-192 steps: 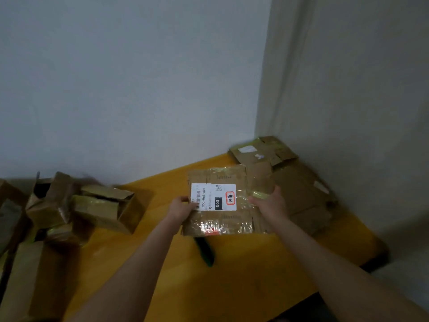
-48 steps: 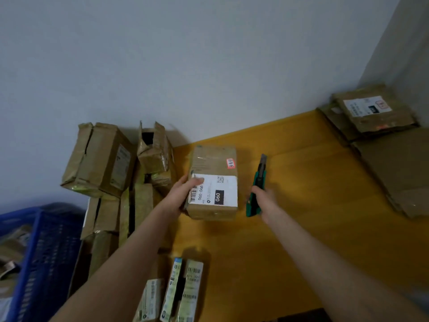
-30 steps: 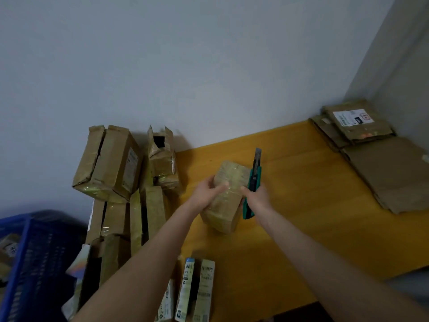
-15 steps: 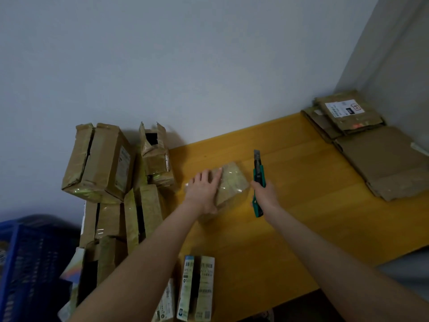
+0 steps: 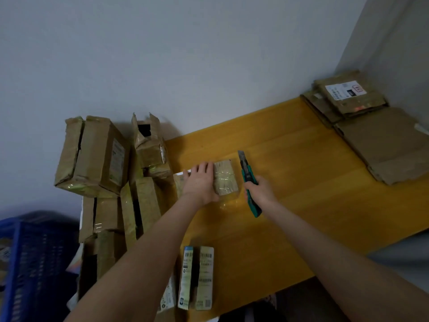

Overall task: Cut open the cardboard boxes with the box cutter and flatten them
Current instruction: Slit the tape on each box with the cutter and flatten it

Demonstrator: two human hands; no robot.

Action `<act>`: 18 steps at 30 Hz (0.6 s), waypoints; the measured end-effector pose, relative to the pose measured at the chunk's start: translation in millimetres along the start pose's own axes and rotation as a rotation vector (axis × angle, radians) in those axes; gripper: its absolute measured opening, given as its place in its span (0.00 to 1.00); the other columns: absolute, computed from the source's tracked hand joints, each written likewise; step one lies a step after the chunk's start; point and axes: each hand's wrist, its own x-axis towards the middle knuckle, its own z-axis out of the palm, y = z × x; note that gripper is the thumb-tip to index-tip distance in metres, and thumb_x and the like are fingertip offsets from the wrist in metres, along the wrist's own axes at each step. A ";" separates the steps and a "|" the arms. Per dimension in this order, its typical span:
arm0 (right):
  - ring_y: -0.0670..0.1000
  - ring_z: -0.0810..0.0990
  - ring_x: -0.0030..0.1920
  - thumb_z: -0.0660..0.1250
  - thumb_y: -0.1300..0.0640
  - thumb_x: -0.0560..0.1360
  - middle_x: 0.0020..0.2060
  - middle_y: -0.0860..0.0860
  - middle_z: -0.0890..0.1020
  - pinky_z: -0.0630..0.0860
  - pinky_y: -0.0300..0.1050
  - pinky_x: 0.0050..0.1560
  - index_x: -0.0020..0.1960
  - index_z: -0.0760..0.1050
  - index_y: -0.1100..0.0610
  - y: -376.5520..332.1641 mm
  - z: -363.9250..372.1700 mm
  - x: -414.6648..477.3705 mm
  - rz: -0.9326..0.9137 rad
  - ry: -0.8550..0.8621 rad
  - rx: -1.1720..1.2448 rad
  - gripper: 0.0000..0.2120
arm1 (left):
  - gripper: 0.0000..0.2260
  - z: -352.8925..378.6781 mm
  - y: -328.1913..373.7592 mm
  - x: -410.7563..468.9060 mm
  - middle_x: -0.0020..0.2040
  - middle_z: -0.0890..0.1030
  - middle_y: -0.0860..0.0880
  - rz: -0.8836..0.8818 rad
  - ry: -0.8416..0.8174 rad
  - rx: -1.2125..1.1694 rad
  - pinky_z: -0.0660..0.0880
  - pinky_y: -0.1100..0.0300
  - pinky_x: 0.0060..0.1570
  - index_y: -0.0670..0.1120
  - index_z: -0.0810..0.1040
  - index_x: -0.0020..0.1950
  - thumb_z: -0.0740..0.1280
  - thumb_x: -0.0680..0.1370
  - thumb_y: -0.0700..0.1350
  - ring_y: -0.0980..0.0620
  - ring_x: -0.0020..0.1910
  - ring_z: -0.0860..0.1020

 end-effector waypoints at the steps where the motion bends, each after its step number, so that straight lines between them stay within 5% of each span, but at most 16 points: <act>1: 0.52 0.76 0.34 0.62 0.58 0.79 0.34 0.52 0.77 0.76 0.52 0.42 0.55 0.71 0.59 3.3 -4.6 -1.2 -0.046 0.012 -0.027 0.07 | 0.49 -0.5 -1.2 0.2 0.76 0.58 0.46 0.004 0.002 -0.005 0.52 0.38 0.74 0.46 0.50 0.79 0.74 0.68 0.59 0.43 0.75 0.56; 7: 0.49 0.81 0.42 0.65 0.47 0.77 0.46 0.47 0.81 0.80 0.49 0.40 0.70 0.67 0.44 20.8 -43.0 -16.0 -0.252 0.056 -0.516 0.21 | 0.49 -2.4 0.0 1.2 0.77 0.57 0.46 0.000 -0.020 -0.027 0.50 0.39 0.75 0.46 0.49 0.79 0.75 0.68 0.58 0.43 0.75 0.56; 18: 0.49 0.81 0.37 0.66 0.49 0.77 0.42 0.48 0.82 0.76 0.44 0.33 0.72 0.67 0.44 13.2 -45.5 -9.4 -0.306 -0.024 -0.610 0.24 | 0.49 -1.1 0.4 1.1 0.77 0.56 0.47 -0.009 -0.027 -0.031 0.49 0.39 0.75 0.47 0.49 0.79 0.76 0.68 0.56 0.43 0.76 0.54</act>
